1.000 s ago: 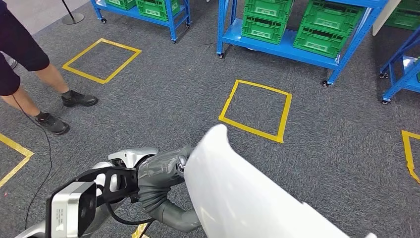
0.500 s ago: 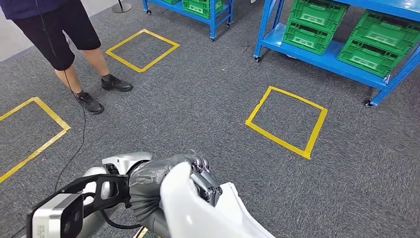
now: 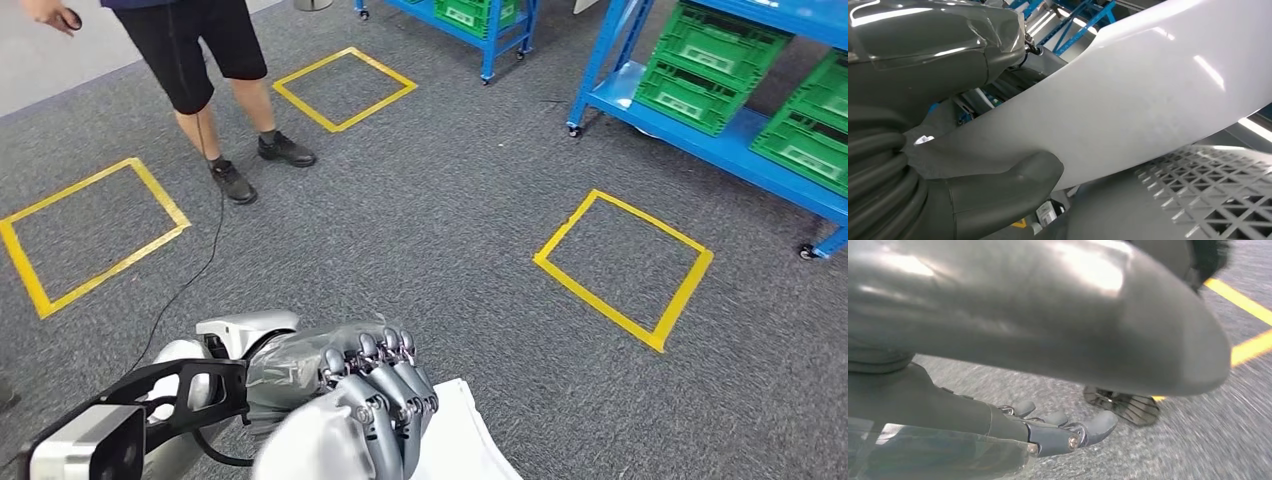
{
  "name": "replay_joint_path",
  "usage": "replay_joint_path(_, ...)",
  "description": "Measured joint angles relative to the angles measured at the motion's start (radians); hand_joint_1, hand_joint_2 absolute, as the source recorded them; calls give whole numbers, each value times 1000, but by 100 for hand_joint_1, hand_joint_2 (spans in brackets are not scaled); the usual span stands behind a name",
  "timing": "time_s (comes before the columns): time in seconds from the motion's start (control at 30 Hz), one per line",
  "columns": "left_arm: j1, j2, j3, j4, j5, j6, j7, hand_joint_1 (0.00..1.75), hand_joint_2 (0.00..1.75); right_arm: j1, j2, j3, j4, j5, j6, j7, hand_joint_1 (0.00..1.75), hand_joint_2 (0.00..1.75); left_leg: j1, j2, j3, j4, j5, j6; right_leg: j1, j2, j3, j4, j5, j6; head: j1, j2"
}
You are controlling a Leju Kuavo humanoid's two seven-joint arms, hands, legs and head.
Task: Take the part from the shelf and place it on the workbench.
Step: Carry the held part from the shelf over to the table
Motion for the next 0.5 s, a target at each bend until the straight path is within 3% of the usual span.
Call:
replay_joint_path(0.03,-1,-1,0,-2,2,-1,1,175,175,-1,-3,15,3,18,-1,-3,0,0,2,-12,6,-8,5,6,-2,10,-1,6,-6,3,1,0)
replay_joint_path(0.1,-7,-7,-2,-5,5,-3,2,175,175,-1,-10,50,12,50,-2,-7,0,0,7,-36,19,-23,16,18,-5,62,-29,71,-40,0,4,0)
replay_joint_path(0.17,-10,-11,-6,-5,7,-6,4,175,175,5,-19,79,21,69,-2,-8,0,0,6,-63,20,-25,18,23,-7,108,-95,202,-89,-6,8,0)
replay_joint_path(0.23,-9,-12,-9,-5,8,-9,4,175,175,8,-24,101,26,88,-3,-8,0,0,5,-94,20,-24,18,23,-8,118,-143,278,-102,1,9,0)
replay_joint_path(0.27,-9,-12,-10,-4,9,-12,4,175,175,8,-25,113,29,102,-4,-7,0,0,6,-109,20,-23,18,23,-10,120,-142,260,-85,10,9,0)
replay_joint_path(0.33,-9,-14,-12,-4,14,-16,3,175,175,7,-28,142,33,130,-7,-7,0,0,9,-137,20,-15,14,17,-19,140,-94,136,-25,31,10,0)
replay_joint_path(0.37,-10,-16,-14,-4,17,-18,3,175,175,6,-30,157,36,141,-9,-7,0,0,9,-151,17,-8,10,11,-22,154,-67,76,0,34,11,0)
replay_joint_path(0.43,-10,-17,-16,-3,22,-21,1,175,175,4,-33,180,41,154,-11,-8,0,0,8,-171,10,2,5,-1,-22,169,-40,20,22,21,12,0)
replay_joint_path(0.5,-11,-17,-18,-1,25,-23,-1,175,175,-2,-35,201,44,169,-15,-11,0,0,11,-183,6,3,5,-9,-16,153,-37,20,25,1,12,0)
